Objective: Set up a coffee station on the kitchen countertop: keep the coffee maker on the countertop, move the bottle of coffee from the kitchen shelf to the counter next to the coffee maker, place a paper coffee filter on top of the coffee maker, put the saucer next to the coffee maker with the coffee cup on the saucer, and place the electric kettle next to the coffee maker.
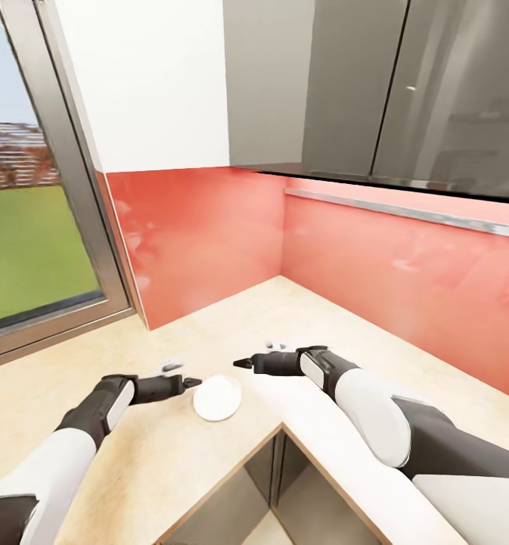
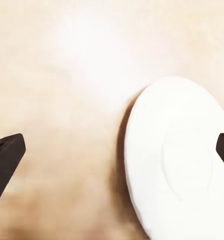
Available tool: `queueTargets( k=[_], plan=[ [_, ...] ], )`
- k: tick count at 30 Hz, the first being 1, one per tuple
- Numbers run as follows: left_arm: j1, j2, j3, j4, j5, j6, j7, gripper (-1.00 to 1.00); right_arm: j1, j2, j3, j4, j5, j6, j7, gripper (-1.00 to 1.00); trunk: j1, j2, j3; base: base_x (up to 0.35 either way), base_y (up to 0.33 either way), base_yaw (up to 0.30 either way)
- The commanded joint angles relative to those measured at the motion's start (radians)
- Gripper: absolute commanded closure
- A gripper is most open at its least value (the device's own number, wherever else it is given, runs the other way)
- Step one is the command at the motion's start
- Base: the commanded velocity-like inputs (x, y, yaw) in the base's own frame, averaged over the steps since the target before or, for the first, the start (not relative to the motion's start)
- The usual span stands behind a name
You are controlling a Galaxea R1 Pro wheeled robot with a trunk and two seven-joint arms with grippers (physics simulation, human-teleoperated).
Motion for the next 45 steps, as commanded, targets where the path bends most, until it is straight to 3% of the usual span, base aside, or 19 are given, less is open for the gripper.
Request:
queueTargets(
  k=[1,7,8,11,12,14,19,23,26,31,32,34,45],
  plan=[
    [0.005,0.001,0.001,0.001,-0.003,0.007,-0.008,-1.0,0.0,0.0,-0.009,-0.002,0.009,0.008,0.003,-1.0,0.001,-0.002,-0.002,0.0,0.0,0.275],
    [0.036,0.001,0.001,0.002,0.066,0.007,-0.024,-1.0,0.002,0.0,-0.009,-0.002,0.011,0.006,0.001,-1.0,0.001,-0.002,-0.002,0.0,0.0,0.276],
    [0.065,0.001,0.001,0.003,-0.02,0.007,-0.025,-1.0,0.002,0.0,-0.009,-0.002,0.011,0.006,0.001,-1.0,0.001,-0.002,-0.002,0.0,0.0,0.276],
    [0.063,0.004,0.011,-0.002,0.015,0.008,-0.021,-1.0,0.004,0.0,-0.009,-0.003,0.011,0.006,0.0,-1.0,0.001,-0.002,-0.002,0.0,0.0,0.275],
    [0.056,0.008,0.04,-0.01,0.049,0.013,-0.015,-1.0,0.006,0.0,-0.009,-0.002,0.011,0.006,0.0,-1.0,0.001,-0.002,-0.002,0.0,0.0,0.2],
    [0.033,0.008,0.094,-0.016,0.069,0.019,-0.012,-1.0,0.019,0.0,-0.009,-0.002,0.011,0.005,-0.002,-1.0,0.001,-0.002,-0.002,0.0,0.0,0.088],
    [0.002,0.004,0.135,-0.018,0.078,0.021,-0.011,-1.0,0.045,-0.017,-0.009,-0.004,0.011,0.003,-0.002,-1.0,0.001,-0.002,-0.002,0.0,0.0,0.017],
    [-0.02,0.0,0.143,-0.018,0.094,0.025,-0.011,-1.0,0.058,-0.027,-0.009,-0.003,0.011,0.004,-0.005,-1.0,0.001,-0.002,-0.002,0.0,0.0,0.003],
    [-0.049,-0.002,0.145,-0.015,0.139,0.073,-0.011,-1.0,0.079,-0.028,-0.009,-0.004,0.009,0.003,-0.042,-1.0,0.001,-0.002,-0.002,0.0,0.0,0.0],
    [-0.059,-0.005,0.146,-0.011,0.18,0.095,-0.011,-1.0,0.088,-0.028,-0.011,-0.004,0.007,0.003,-0.058,-1.0,0.001,-0.002,-0.002,0.0,0.0,0.0],
    [-0.053,-0.006,0.147,-0.006,0.228,0.098,-0.011,-1.0,0.091,-0.025,-0.012,-0.004,0.007,0.003,-0.061,-1.0,0.001,-0.002,-0.002,0.0,0.0,0.0],
    [-0.049,-0.006,0.148,-0.006,0.242,0.099,-0.011,-1.0,0.091,-0.025,-0.012,-0.003,0.008,0.003,-0.061,-1.0,0.001,-0.002,-0.002,0.0,0.0,0.0],
    [-0.032,-0.008,0.144,-0.004,0.259,0.09,-0.012,-1.0,0.102,-0.021,-0.012,-0.002,0.008,0.006,-0.062,-1.0,0.001,-0.002,-0.002,0.027,0.0,0.0]
  ],
)
